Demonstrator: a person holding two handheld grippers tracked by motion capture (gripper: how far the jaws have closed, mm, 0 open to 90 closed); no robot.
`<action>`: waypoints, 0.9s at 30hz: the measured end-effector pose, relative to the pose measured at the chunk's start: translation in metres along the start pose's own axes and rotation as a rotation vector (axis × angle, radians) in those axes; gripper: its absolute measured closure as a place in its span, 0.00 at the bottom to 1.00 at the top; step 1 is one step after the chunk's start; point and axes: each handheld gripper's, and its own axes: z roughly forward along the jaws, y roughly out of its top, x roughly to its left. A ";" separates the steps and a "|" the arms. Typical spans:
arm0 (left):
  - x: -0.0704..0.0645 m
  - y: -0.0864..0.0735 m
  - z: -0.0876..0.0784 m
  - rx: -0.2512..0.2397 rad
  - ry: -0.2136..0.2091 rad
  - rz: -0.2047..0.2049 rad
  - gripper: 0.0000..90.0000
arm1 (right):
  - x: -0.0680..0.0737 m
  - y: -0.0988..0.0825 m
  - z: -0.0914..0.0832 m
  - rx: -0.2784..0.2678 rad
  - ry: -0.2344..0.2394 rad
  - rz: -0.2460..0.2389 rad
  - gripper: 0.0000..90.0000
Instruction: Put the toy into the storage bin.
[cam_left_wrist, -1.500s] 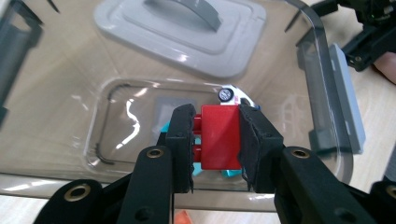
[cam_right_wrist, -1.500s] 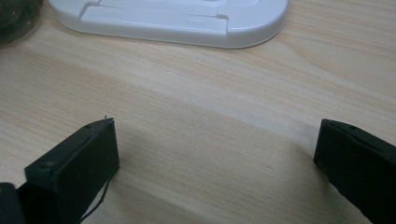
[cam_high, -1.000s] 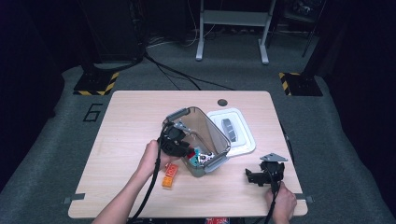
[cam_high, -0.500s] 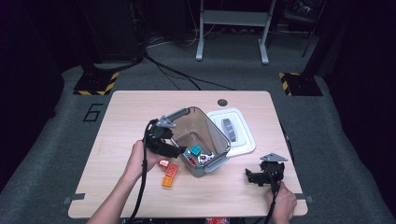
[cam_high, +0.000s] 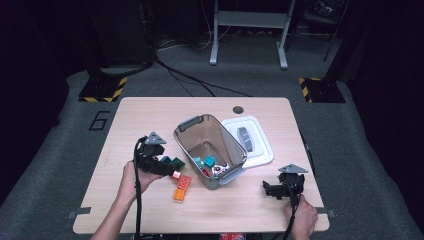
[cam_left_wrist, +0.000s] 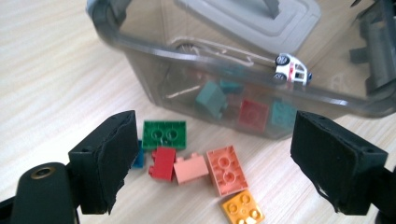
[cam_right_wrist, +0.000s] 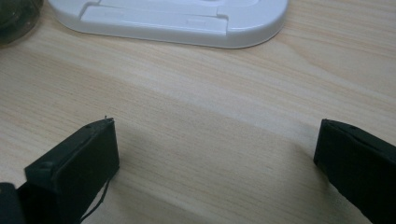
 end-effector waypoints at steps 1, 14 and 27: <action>0.001 -0.003 0.001 0.007 0.005 -0.004 0.17 | 0.000 0.000 0.000 0.000 0.000 0.000 0.00; -0.003 -0.054 0.026 0.085 0.097 -0.020 0.06 | 0.000 0.000 0.000 0.000 0.000 -0.001 0.00; -0.024 -0.079 0.067 0.151 0.104 -0.012 0.00 | 0.000 0.000 0.000 0.000 0.000 0.000 0.00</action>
